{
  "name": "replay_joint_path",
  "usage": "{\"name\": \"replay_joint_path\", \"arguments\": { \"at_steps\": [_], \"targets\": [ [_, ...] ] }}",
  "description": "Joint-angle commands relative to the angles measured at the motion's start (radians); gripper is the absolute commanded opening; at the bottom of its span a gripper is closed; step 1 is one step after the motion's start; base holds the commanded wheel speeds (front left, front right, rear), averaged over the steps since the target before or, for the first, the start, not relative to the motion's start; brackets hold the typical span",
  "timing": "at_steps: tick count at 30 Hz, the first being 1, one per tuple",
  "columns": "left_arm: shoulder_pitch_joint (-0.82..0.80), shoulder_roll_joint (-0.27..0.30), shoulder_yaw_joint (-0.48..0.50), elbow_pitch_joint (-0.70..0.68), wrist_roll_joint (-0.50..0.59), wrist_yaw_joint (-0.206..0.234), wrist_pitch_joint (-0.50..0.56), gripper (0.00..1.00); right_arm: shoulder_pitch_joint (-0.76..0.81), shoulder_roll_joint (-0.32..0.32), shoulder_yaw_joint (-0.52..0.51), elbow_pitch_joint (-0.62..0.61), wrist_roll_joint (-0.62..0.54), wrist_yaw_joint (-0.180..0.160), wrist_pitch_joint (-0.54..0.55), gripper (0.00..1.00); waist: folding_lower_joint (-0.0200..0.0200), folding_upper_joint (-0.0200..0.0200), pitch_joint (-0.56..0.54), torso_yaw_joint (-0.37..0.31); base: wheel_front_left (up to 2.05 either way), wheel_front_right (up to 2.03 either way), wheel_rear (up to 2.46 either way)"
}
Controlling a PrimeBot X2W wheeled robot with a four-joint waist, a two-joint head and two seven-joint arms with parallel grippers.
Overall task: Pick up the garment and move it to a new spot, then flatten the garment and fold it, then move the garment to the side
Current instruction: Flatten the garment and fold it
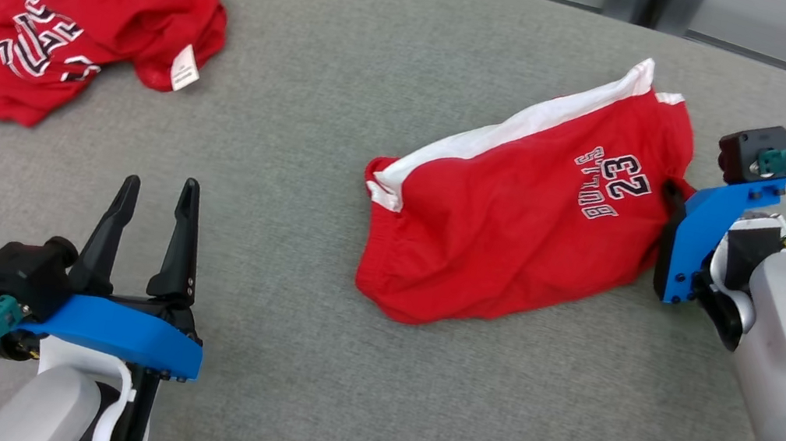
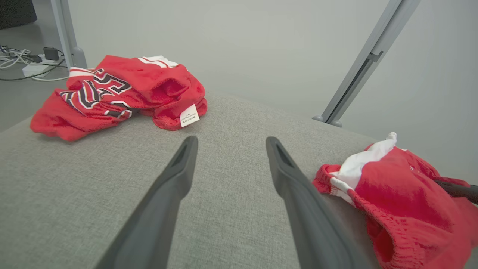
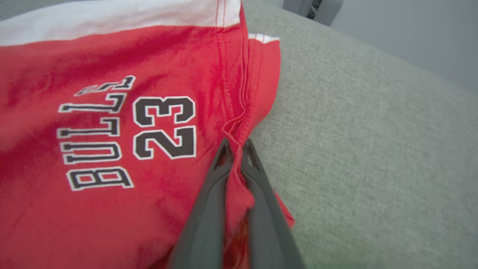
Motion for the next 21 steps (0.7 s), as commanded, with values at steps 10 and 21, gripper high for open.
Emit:
{"name": "replay_joint_path", "arguments": {
  "at_steps": [10,21],
  "targets": [
    [0.069,-0.015,0.004,-0.004,0.039,0.017,-0.008,1.0,0.149,0.027,-0.022,-0.066,0.089,0.0,-0.192,0.0,0.0,-0.0001,-0.129,-0.155,0.0,0.0,0.0],
    [0.171,-0.029,-0.005,-0.035,0.028,0.034,-0.007,1.0,0.427,0.037,-0.177,-0.095,0.159,0.0,-0.362,0.0,0.0,-0.0001,-0.216,-0.254,0.0,0.0,0.0]
  ]
}}
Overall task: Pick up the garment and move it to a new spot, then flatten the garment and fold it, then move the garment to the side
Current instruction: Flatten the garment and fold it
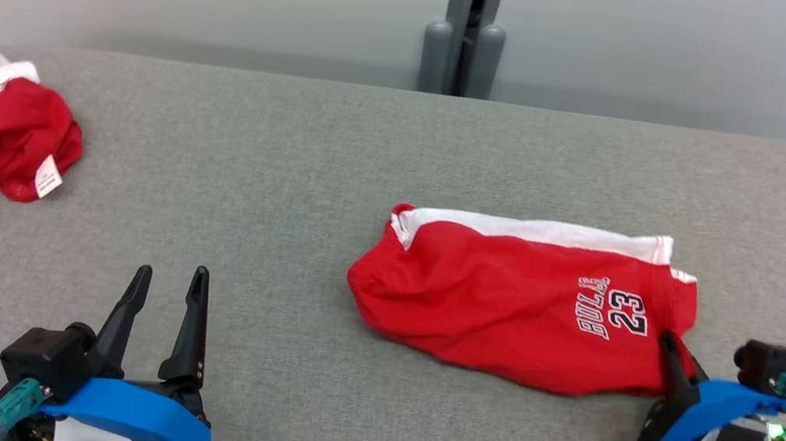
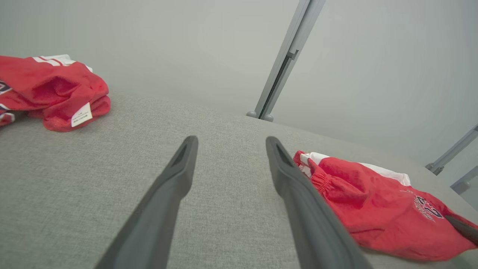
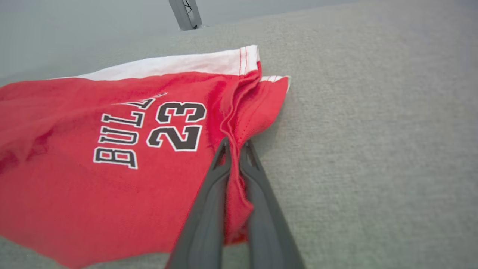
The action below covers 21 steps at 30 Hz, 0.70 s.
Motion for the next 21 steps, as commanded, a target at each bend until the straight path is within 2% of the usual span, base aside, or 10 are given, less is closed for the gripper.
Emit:
{"name": "replay_joint_path", "arguments": {
  "at_steps": [1,9,12,16,21],
  "targets": [
    [0.007,0.004,-0.002,-0.005,-0.001,0.004,-0.001,1.0,0.018,-0.002,-0.017,-0.002,-0.004,0.0,-0.011,0.0,0.0001,0.0,-0.014,-0.015,0.0,0.0,0.0],
    [-0.009,0.0,-0.022,-0.01,0.011,0.006,0.012,1.0,0.029,0.015,-0.11,-0.003,-0.042,0.0,-0.025,0.0,0.0001,0.0,-0.015,0.003,0.0,0.0,0.0],
    [-0.013,-0.011,-0.034,-0.004,0.009,0.003,0.014,1.0,-0.023,0.028,-0.136,-0.015,-0.085,0.0,-0.015,0.0,0.0001,0.0,-0.015,0.027,0.0,0.0,0.0],
    [-0.014,-0.024,-0.04,0.006,0.005,-0.003,0.01,1.0,-0.101,0.112,-0.087,-0.087,-0.152,0.0,0.021,0.0,0.0001,0.0,-0.029,0.055,0.0,0.0,0.0],
    [-0.011,-0.031,-0.034,0.009,0.002,-0.005,0.005,1.0,-0.11,0.164,0.024,-0.168,-0.137,0.0,0.083,0.0,0.0001,0.0,-0.036,0.077,0.0,0.0,0.0]
  ]
}}
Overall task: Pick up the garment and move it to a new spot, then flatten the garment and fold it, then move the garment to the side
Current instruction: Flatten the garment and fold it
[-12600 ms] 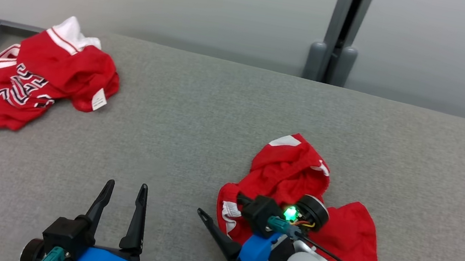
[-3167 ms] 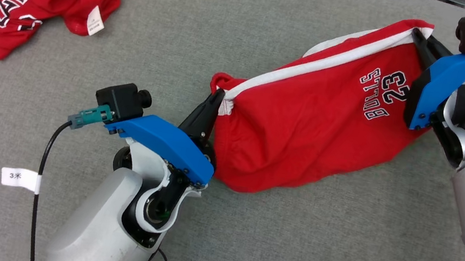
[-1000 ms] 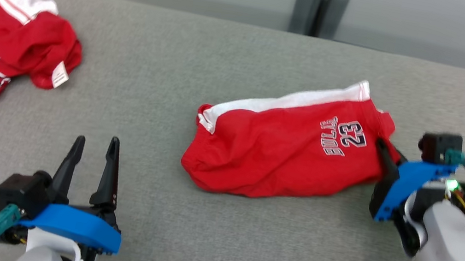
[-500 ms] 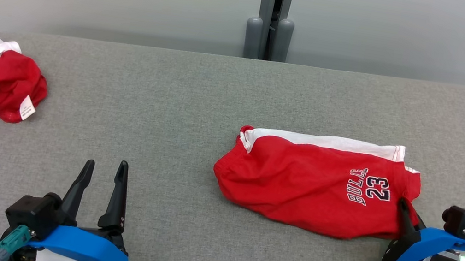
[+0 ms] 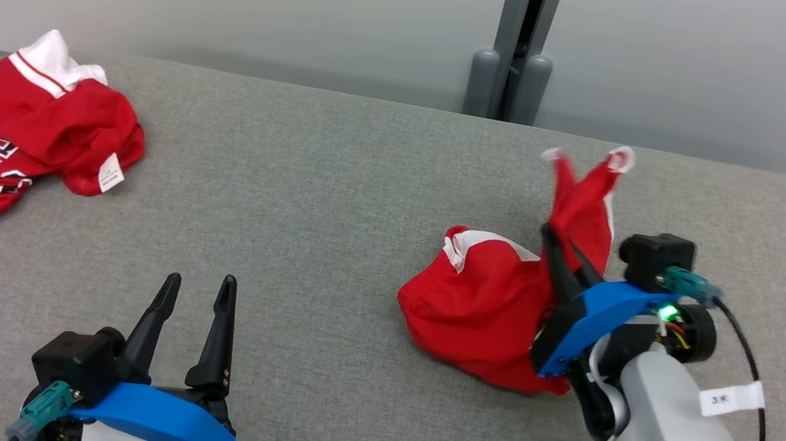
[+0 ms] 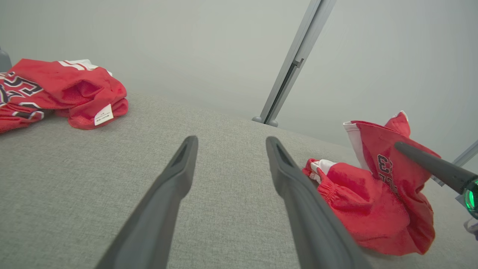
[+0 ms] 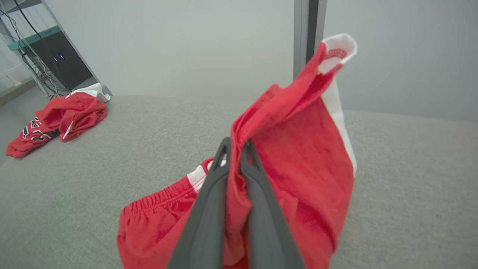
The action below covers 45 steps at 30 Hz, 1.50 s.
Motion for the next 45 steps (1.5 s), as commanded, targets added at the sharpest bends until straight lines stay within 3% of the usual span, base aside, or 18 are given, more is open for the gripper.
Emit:
{"name": "replay_joint_path", "arguments": {
  "at_steps": [1,6,12,13,14,15,21,27,33,39,40,41,43,45],
  "targets": [
    [-0.004,0.002,0.0,0.003,-0.005,-0.006,-0.007,1.0,0.002,0.002,0.031,-0.014,0.014,0.0,0.015,0.0,0.0,0.0,0.0,0.008,0.0,0.0,0.0],
    [-0.011,-0.001,-0.002,0.009,-0.005,-0.011,-0.006,1.0,0.03,0.005,0.171,-0.065,0.108,0.0,0.063,0.0,0.0,0.0,0.001,0.032,0.0,0.0,0.0],
    [-0.01,-0.003,-0.006,0.015,-0.004,-0.015,-0.008,1.0,0.03,0.003,0.268,-0.037,0.177,0.0,0.089,0.0,0.0,0.0,0.0,0.045,0.0,0.0,0.0],
    [-0.009,-0.004,-0.006,0.017,-0.005,-0.015,-0.008,1.0,0.028,0.004,0.278,-0.029,0.185,0.0,0.084,0.05,0.0,0.0,-0.001,0.045,0.0,0.0,0.0],
    [-0.008,-0.004,-0.007,0.018,-0.005,-0.015,-0.008,1.0,0.026,0.003,0.289,-0.021,0.19,0.0,0.077,0.4,0.0,0.0,-0.002,0.046,0.0,0.0,0.0],
    [-0.007,-0.004,-0.007,0.019,-0.006,-0.015,-0.008,1.0,0.025,0.003,0.305,-0.018,0.195,0.0,0.073,1.0,0.0,0.0,-0.003,0.046,0.0,0.0,0.0],
    [0.004,-0.006,-0.011,0.021,-0.006,-0.014,-0.009,1.0,0.035,0.004,0.397,-0.047,0.241,0.0,0.034,1.0,0.0,0.0,-0.01,0.034,0.0,0.0,0.0],
    [0.01,-0.011,-0.016,0.022,-0.006,-0.013,-0.008,1.0,0.036,0.004,0.413,-0.053,0.231,0.0,-0.019,1.0,0.0,0.0,-0.016,0.015,0.0,0.0,0.0],
    [0.014,-0.013,-0.019,0.019,-0.004,-0.01,-0.009,1.0,0.021,0.004,0.342,-0.05,0.175,0.0,-0.093,1.0,0.0,0.0,-0.018,-0.001,0.0,0.0,0.0],
    [0.015,-0.012,-0.022,0.014,-0.006,-0.009,-0.009,1.0,0.029,-0.017,0.206,-0.009,-0.003,0.0,-0.12,1.0,0.0,0.0,-0.015,-0.003,0.0,0.0,0.0],
    [0.013,-0.012,-0.022,0.014,-0.006,-0.009,-0.009,1.0,0.034,-0.018,0.193,0.001,-0.042,0.0,-0.12,0.66,0.0,0.0,-0.013,-0.002,0.0,0.0,0.0],
    [0.012,-0.012,-0.023,0.014,-0.006,-0.009,-0.009,1.0,0.039,-0.017,0.182,0.011,-0.085,0.0,-0.121,0.41,0.0,0.0,-0.011,0.0,0.0,0.0,0.0],
    [0.008,-0.012,-0.023,0.014,-0.007,-0.01,-0.009,1.0,0.05,-0.011,0.162,0.027,-0.139,0.0,-0.121,0.17,0.0,0.0,-0.004,0.004,0.0,0.0,0.0],
    [0.002,-0.013,-0.023,0.016,-0.007,-0.012,-0.009,1.0,0.058,-0.004,0.155,0.042,-0.183,0.0,-0.113,0.0,0.0,0.0,0.003,0.009,0.0,0.0,0.0]
  ]
}}
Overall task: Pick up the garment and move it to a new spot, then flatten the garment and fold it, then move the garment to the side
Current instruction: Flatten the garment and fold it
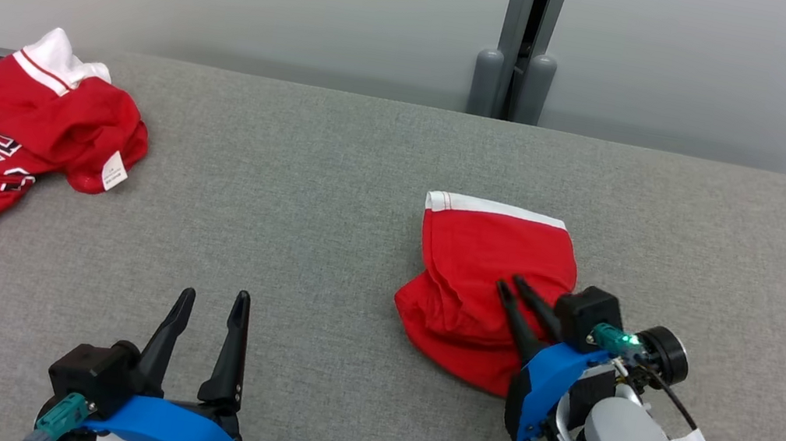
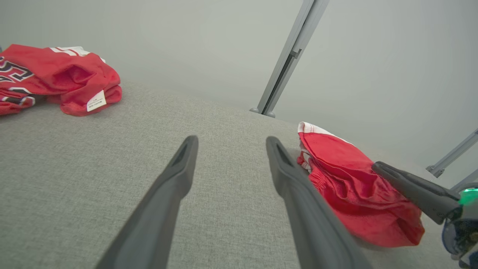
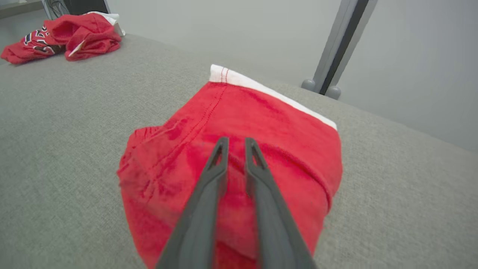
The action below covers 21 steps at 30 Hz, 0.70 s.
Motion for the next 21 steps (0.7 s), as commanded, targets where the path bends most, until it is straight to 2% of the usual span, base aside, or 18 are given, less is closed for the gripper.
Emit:
{"name": "replay_joint_path", "arguments": {
  "at_steps": [1,4,11,18,19,21],
  "targets": [
    [-0.013,-0.001,0.002,0.001,-0.007,-0.005,-0.002,1.0,0.008,0.004,0.003,0.008,-0.024,0.0,0.006,0.0,0.0,0.0,0.006,0.005,0.0,0.0,0.0],
    [-0.02,-0.004,0.001,0.005,-0.006,-0.008,-0.003,1.0,0.01,0.011,0.011,0.036,-0.064,0.0,0.025,0.0,0.0,0.0,0.014,0.013,0.0,0.0,0.0],
    [-0.042,-0.014,-0.004,0.028,-0.003,-0.017,-0.003,1.0,0.042,0.01,0.218,-0.033,0.076,0.0,0.096,0.0,0.0,0.0,0.021,0.048,0.0,0.0,0.0],
    [-0.033,-0.018,0.012,0.041,-0.004,-0.017,-0.006,1.0,0.026,0.01,0.265,-0.042,0.111,0.0,0.065,0.0,0.0,0.0,0.016,0.044,0.0,0.0,0.0],
    [-0.03,-0.017,0.016,0.041,-0.004,-0.016,-0.006,1.0,0.028,0.01,0.267,-0.048,0.115,0.0,0.054,0.1,0.0,0.0,0.013,0.039,0.0,0.0,0.0],
    [-0.027,-0.016,0.022,0.041,-0.003,-0.014,-0.007,1.0,0.037,0.01,0.266,-0.064,0.123,0.0,0.035,0.36,0.0,0.0,0.007,0.028,0.0,0.0,0.0]
  ]
}}
